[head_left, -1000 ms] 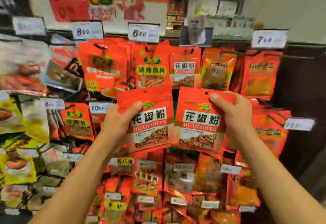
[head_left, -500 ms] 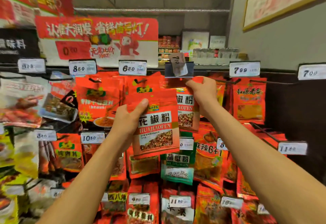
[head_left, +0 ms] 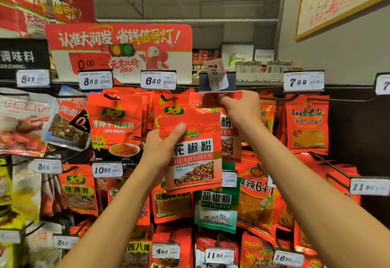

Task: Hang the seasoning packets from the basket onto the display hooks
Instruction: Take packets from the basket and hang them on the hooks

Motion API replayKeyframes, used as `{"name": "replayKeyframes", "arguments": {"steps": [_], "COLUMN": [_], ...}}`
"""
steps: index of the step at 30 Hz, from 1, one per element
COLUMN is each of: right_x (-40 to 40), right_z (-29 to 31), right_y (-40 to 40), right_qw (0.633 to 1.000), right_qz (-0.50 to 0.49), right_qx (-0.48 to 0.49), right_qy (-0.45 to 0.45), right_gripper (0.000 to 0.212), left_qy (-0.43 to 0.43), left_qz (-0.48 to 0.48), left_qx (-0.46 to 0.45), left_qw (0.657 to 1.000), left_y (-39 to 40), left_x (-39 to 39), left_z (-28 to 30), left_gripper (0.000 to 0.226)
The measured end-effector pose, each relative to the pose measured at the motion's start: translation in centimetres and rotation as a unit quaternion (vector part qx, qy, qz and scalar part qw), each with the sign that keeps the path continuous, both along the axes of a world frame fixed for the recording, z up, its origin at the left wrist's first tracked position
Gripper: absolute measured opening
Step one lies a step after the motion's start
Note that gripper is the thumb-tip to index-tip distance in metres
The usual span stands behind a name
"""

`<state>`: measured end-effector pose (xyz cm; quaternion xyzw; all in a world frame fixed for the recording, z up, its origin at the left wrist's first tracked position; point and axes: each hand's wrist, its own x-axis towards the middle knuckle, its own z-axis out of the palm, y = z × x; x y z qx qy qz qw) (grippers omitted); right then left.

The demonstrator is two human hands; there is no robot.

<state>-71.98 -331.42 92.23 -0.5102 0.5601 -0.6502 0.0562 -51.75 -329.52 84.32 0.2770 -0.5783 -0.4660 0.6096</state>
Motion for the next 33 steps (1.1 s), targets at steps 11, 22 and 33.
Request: {"name": "replayKeyframes", "arguments": {"steps": [11, 22, 33], "right_x": [-1.7, -4.1, -3.9], "right_z": [-0.3, -0.3, -1.7], "right_y": [-6.4, -9.2, -0.4], "right_qw": [0.992, 0.993, 0.955], "right_qz": [-0.065, -0.08, 0.28], "right_qx": [0.098, 0.091, -0.026], "right_qy": [0.036, 0.006, -0.093], "right_gripper": [0.036, 0.037, 0.022], "left_qy": [0.014, 0.002, -0.034], "left_qz": [-0.013, -0.011, 0.037], "left_qx": [0.004, 0.004, -0.002], "left_qw": [1.0, 1.0, 0.999], "left_y": [-0.9, -2.6, -4.8], "left_x": [-0.2, -2.6, -7.4], "left_z": [0.0, 2.2, 6.7], "left_gripper": [0.016, 0.01, 0.014]}}
